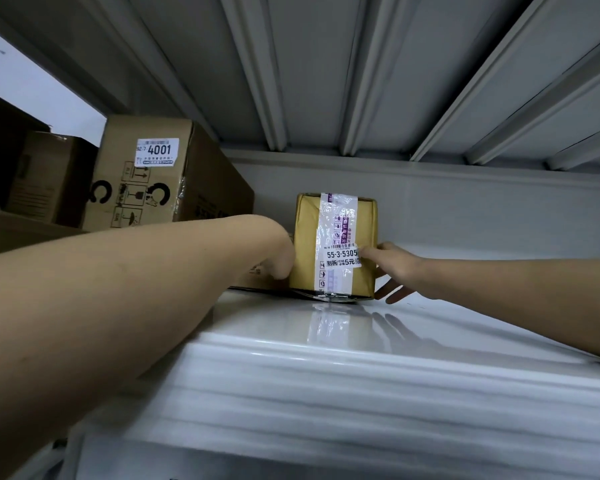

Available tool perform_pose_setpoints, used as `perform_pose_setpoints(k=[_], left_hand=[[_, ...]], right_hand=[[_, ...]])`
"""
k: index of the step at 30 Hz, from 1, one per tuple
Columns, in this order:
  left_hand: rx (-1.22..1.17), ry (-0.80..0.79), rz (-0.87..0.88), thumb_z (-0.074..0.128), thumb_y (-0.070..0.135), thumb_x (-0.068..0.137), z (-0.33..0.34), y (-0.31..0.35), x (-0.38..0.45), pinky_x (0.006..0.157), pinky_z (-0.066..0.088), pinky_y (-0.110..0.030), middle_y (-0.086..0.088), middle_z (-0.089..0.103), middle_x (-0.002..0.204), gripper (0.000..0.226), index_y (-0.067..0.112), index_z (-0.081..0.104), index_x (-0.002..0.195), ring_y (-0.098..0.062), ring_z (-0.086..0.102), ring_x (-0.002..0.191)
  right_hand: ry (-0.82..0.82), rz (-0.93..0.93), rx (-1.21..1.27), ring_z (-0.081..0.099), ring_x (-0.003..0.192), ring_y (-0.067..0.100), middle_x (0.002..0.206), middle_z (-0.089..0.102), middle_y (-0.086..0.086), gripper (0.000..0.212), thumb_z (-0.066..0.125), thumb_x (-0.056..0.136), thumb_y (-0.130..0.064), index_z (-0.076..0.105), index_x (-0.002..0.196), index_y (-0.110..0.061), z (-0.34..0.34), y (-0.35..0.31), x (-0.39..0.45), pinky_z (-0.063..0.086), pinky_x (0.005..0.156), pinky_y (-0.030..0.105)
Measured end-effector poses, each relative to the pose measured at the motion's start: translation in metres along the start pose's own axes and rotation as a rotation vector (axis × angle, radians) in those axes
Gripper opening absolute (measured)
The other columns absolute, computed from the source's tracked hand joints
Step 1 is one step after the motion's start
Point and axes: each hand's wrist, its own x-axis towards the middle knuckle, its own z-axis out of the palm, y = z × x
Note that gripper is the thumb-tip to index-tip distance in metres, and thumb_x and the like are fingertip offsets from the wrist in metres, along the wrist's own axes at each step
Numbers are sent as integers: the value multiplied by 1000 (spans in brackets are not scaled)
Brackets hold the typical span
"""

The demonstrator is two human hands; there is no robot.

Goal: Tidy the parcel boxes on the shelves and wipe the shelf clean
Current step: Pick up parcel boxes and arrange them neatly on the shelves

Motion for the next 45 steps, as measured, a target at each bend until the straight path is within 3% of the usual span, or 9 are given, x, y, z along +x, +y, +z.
perform_pose_setpoints(k=[4,8,14,18,22,24,28,38,45], left_hand=[[-44,60,48,40,13,98,-1,7,-18,89,47,-39,-17,53,107,26,3,58,114,-30,52,93],[-79,108,102,47,19,93,4,14,-19,95,48,-41,-15,54,126,38,5,50,128,-29,54,104],[-169,126,116,45,19,94,1,17,-39,90,45,-37,-14,53,127,39,7,47,131,-30,54,105],[-147,369,65,45,23,95,-12,20,-60,86,46,-35,-6,54,131,37,16,51,131,-29,55,111],[-185,541,56,39,22,97,-30,41,-82,79,39,-32,-7,56,126,26,15,57,114,-30,54,104],[-185,553,92,38,23,97,-41,64,-97,77,38,-30,-10,57,124,28,14,59,114,-30,54,103],[-217,602,140,40,21,92,-68,122,-123,72,41,-29,-11,61,113,23,14,59,102,-29,52,88],[-467,603,261,39,25,94,-135,297,-211,74,37,-31,-5,58,118,31,16,57,117,-27,50,94],[-498,805,287,38,27,93,-152,353,-262,68,34,-30,-6,61,106,30,18,60,112,-27,50,84]], right_hand=[[7,27,-69,65,75,31,114,61,14,65,50,87,-63,46,128,-13,2,-8,2,52,58,28],[-33,122,-83,64,82,35,118,60,17,65,35,92,-66,45,132,-15,-1,-15,-4,55,65,33],[0,105,-124,64,92,35,113,62,15,68,24,96,-63,42,138,-12,-20,-28,-25,54,69,32],[50,34,-236,62,92,31,110,61,11,62,29,97,-59,49,129,-10,-45,-34,-59,51,67,31],[313,-252,-1116,59,102,31,118,61,10,39,39,98,-45,55,118,-16,-71,-22,-111,40,72,31],[328,-349,-1336,59,104,32,119,61,10,34,39,98,-40,55,118,-17,-89,-11,-136,37,72,31],[289,-259,-1302,57,103,31,116,62,9,33,40,97,-40,57,118,-21,-130,14,-183,36,74,31],[297,-185,-1038,56,97,24,110,65,-2,27,44,92,-42,61,108,-29,-239,106,-287,36,71,30],[474,-178,-829,62,86,21,99,68,-6,27,43,93,-38,63,106,-27,-283,141,-353,50,69,32]])
